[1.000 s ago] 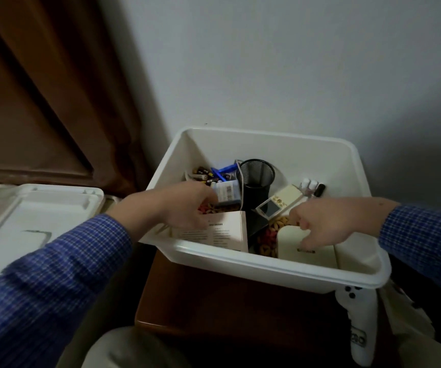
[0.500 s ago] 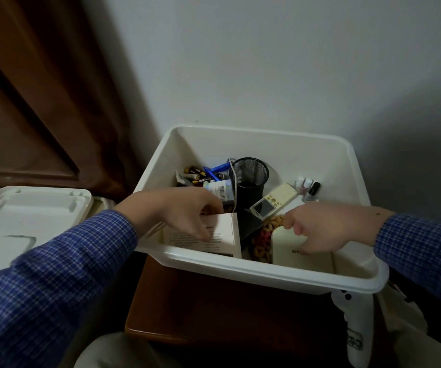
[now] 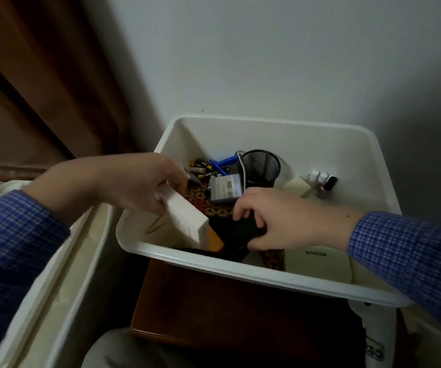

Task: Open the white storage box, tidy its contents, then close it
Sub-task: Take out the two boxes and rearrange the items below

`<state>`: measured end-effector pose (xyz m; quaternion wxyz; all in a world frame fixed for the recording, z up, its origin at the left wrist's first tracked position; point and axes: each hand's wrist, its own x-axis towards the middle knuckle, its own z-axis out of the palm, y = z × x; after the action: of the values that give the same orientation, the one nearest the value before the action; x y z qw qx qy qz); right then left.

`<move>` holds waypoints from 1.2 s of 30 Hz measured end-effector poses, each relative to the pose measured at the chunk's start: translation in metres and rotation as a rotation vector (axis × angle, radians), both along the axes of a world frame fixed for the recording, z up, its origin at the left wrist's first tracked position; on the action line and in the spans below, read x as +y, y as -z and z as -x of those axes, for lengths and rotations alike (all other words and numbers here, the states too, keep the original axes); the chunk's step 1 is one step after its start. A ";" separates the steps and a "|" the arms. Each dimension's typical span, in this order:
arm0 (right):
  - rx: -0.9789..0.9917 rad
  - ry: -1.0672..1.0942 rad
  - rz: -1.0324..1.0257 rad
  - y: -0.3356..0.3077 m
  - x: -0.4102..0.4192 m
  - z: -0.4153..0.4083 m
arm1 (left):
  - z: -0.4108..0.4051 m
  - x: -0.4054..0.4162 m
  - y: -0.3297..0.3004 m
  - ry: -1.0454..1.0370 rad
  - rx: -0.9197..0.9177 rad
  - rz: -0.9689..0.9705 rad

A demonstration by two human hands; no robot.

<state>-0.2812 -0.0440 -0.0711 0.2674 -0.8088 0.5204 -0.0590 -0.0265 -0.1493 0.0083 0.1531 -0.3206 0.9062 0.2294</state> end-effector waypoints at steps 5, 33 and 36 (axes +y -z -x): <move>0.117 -0.130 0.015 0.016 -0.007 -0.014 | -0.022 -0.001 0.005 -0.005 0.049 0.097; 0.223 0.013 -0.086 0.026 -0.020 -0.060 | -0.047 0.010 0.011 0.026 0.196 0.224; 0.279 0.076 -0.086 0.040 -0.023 -0.068 | -0.049 0.009 0.007 0.009 0.253 0.166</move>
<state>-0.2136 -0.0665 -0.1108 0.2246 -0.7766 0.5849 0.0663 0.0223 -0.1406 0.0016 0.0117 -0.2968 0.9355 0.1914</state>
